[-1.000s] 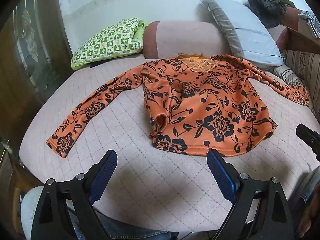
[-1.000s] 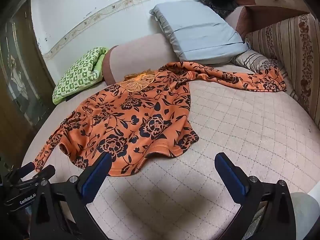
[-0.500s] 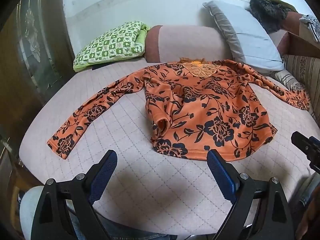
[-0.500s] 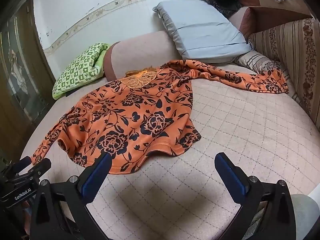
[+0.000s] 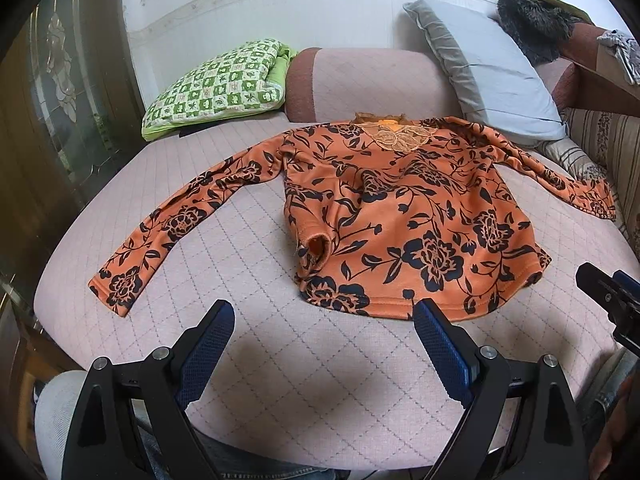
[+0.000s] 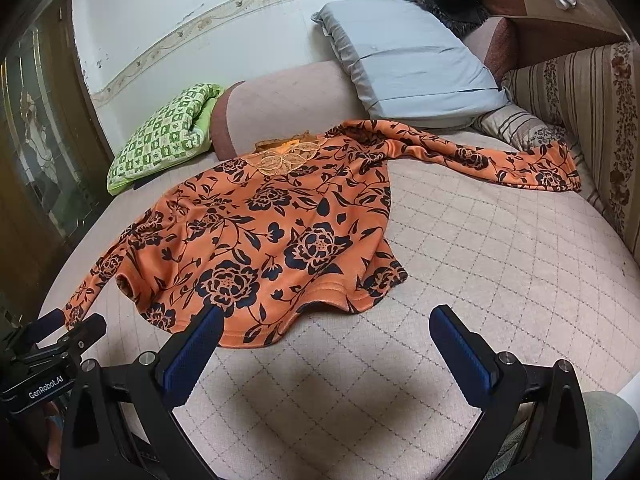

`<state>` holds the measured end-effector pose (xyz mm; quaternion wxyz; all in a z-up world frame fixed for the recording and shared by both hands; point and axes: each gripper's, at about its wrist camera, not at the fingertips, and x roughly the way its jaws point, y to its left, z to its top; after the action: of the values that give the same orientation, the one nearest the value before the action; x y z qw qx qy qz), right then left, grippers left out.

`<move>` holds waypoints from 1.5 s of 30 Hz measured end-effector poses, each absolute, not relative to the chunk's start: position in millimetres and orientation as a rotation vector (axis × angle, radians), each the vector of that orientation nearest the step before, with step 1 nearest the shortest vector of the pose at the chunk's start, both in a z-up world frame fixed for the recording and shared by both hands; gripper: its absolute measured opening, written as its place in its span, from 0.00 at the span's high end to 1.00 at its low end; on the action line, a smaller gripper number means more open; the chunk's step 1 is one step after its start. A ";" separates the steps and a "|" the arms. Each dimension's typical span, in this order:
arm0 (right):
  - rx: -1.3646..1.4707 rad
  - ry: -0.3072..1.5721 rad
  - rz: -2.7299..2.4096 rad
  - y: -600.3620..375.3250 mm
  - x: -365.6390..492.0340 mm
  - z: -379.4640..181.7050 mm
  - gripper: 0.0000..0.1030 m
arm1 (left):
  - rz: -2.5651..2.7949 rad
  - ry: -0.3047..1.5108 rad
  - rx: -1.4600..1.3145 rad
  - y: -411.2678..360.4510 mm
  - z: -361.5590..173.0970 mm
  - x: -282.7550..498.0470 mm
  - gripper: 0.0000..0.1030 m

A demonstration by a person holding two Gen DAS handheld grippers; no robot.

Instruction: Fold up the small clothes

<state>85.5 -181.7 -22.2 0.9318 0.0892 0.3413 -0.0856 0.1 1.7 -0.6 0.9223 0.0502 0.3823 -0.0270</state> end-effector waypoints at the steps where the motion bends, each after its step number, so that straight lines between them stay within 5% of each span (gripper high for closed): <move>1: 0.183 0.699 -0.176 -181.7 85.5 -21.9 0.00 | -0.054 0.785 0.104 1.3 -0.7 -0.1 0.10; 45: 0.170 0.687 -0.181 -180.6 84.8 -16.5 0.00 | -0.042 0.782 0.100 2.2 -2.4 -1.9 0.11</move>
<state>84.8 -180.6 -16.5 0.9340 0.0833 0.3358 -0.0886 -1.9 2.2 -2.4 0.9231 0.0488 0.3810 -0.0205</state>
